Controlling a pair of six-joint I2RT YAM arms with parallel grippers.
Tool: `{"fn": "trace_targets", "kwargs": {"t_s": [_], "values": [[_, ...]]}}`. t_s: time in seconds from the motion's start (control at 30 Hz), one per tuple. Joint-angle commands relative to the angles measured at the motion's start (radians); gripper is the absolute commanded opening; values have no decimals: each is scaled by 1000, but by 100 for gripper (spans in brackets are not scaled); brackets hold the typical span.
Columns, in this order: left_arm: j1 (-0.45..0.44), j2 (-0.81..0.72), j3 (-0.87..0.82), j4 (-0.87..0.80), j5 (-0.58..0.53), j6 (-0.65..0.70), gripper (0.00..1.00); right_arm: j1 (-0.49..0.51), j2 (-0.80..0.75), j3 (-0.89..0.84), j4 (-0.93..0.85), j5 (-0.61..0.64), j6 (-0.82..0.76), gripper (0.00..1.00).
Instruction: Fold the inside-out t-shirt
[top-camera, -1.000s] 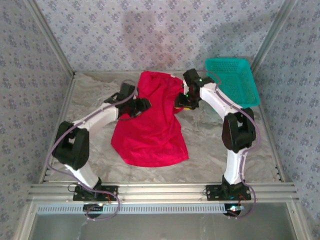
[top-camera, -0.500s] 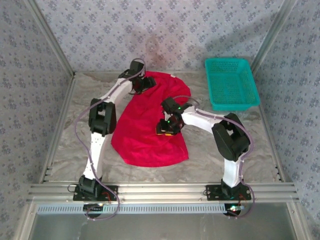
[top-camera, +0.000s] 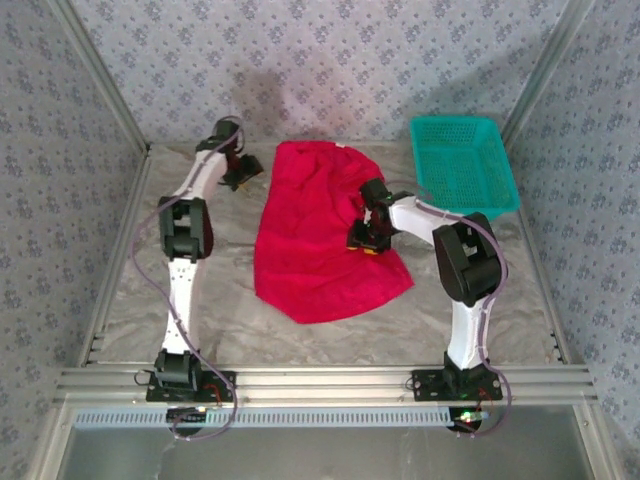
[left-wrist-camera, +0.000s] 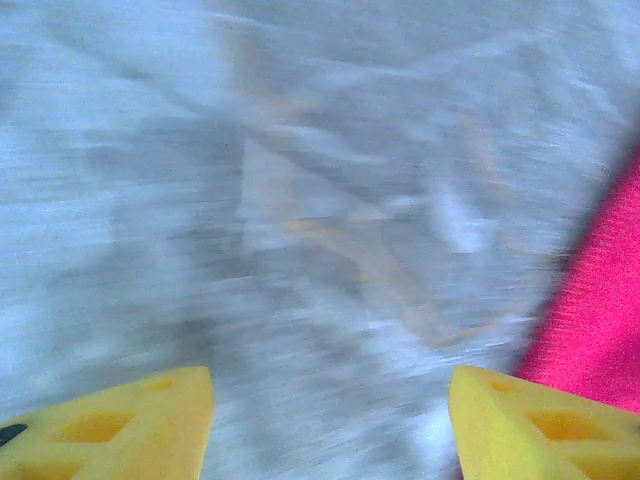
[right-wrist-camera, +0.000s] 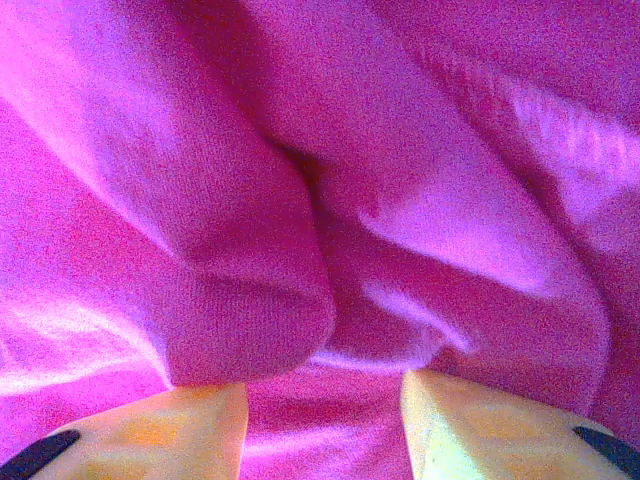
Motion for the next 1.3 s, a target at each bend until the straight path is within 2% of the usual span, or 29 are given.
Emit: {"fn": "trace_targets", "kwargs": {"t_s": [0.0, 0.1, 0.27, 0.43, 0.53, 0.67, 0.77, 0.87, 1.0, 1.03, 1.13, 1.27], "values": [[42, -224, -194, 40, -59, 16, 63, 37, -63, 30, -154, 89, -76, 51], [25, -388, -420, 144, -26, 11, 63, 113, -182, -15, -215, 147, -73, 54], [-57, -671, -842, 300, -8, 9, 63, 270, -333, -211, -241, 231, -2, 52], [-103, -885, -1201, 422, 44, -62, 63, 378, -379, -341, -197, 234, 64, 49], [-139, -1000, -1340, 447, 33, -82, 63, 425, -374, -374, -167, 226, 87, 48], [-169, -1127, -1447, 431, 18, -86, 63, 459, -324, -411, -87, 212, 136, 45], [-177, -1194, -1495, 416, 28, -77, 62, 459, -270, -414, -55, 221, 139, 36], [-195, -1238, -1514, 396, 48, -49, 62, 457, -235, -401, -41, 216, 138, 31], [-249, -1280, -1511, 386, 74, 10, 62, 460, -232, -379, -61, 208, 125, 3], [-271, -1291, -1508, 391, 73, 34, 62, 461, -242, -367, -78, 208, 123, 0], [-356, -1320, -1506, 444, 88, 122, 65, 465, -293, -313, -161, 209, 104, 0], [-504, -1327, -1555, 644, 101, 261, 67, 444, -410, -234, -251, 177, 103, 0]]}}
